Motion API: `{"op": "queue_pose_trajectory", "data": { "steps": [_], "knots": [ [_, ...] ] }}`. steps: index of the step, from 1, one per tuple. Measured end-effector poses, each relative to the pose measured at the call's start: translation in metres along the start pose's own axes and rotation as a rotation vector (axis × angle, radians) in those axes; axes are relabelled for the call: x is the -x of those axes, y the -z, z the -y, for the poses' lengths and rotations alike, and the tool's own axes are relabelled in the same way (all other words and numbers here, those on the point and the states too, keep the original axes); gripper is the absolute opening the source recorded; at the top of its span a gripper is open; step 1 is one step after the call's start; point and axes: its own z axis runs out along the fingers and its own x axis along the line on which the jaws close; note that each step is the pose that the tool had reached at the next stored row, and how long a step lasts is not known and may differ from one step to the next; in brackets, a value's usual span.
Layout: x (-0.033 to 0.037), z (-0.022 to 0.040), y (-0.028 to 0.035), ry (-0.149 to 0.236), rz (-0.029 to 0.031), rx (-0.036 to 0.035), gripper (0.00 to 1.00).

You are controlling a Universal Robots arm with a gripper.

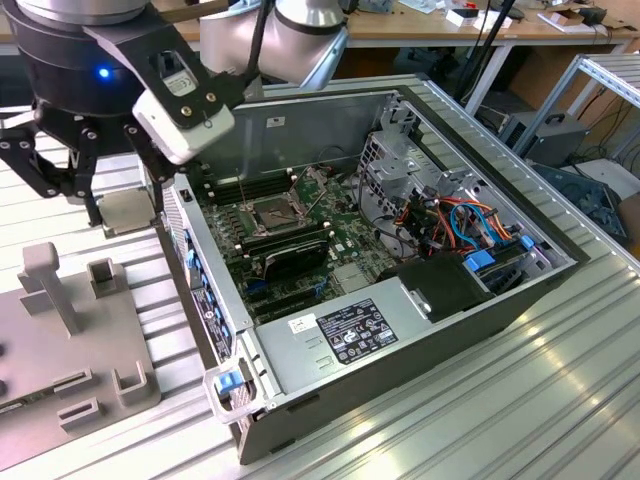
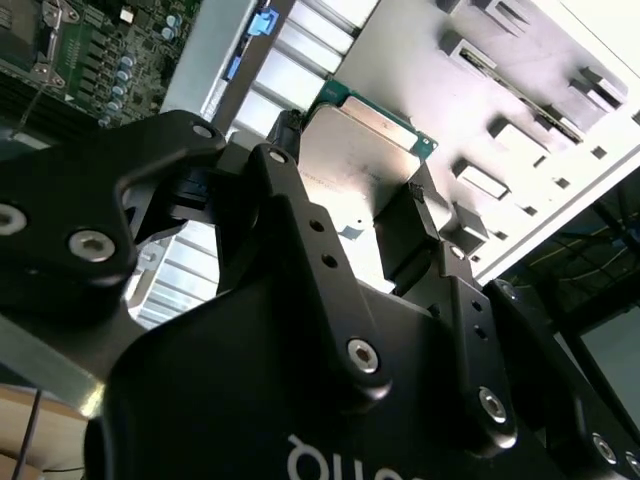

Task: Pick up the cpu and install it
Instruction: 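Pick up the cpu and move it towards the insertion slot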

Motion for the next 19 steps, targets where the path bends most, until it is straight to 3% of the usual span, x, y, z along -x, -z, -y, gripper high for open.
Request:
{"op": "queue_pose_trajectory", "data": {
  "steps": [3, 11, 19],
  "knots": [
    [0.0083, 0.0002, 0.0001, 0.0, -0.0001, 0.0, 0.55],
    [0.0423, 0.0014, 0.0005, 0.0, 0.0, 0.0, 0.55],
    [0.0667, 0.0021, 0.0008, 0.0, -0.0001, 0.0, 0.55]
  ]
}}
